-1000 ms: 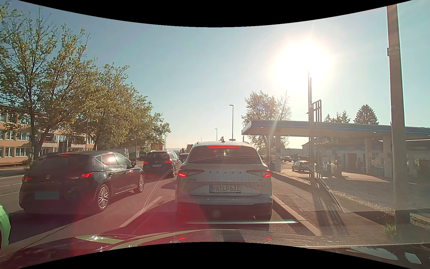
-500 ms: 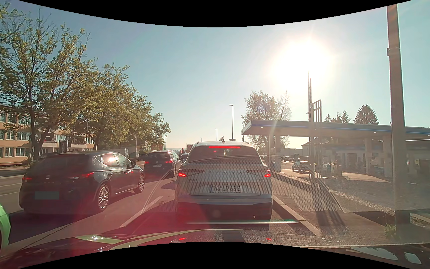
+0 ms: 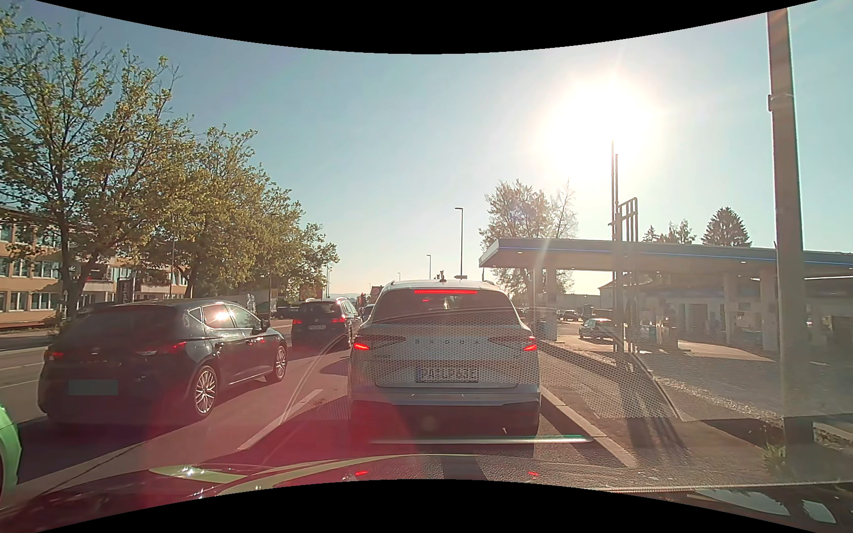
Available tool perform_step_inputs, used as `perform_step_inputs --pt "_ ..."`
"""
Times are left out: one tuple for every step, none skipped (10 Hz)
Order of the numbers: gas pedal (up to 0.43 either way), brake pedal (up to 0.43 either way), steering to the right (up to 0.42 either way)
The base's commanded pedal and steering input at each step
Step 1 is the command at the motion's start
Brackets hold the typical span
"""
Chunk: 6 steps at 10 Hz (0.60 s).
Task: Follow the waypoints while adhering to traffic rules and regulations
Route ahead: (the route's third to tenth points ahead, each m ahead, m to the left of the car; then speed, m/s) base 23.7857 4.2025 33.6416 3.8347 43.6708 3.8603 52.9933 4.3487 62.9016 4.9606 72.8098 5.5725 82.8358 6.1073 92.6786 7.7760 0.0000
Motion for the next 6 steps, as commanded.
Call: perform_step_inputs --pt "0.0 0.232 -0.006" --pt "0.0 0.232 -0.005" --pt "0.0 0.238 -0.006" --pt "0.0 0.232 -0.006" --pt "0.0 0.232 -0.006" --pt "0.0 0.238 -0.006"
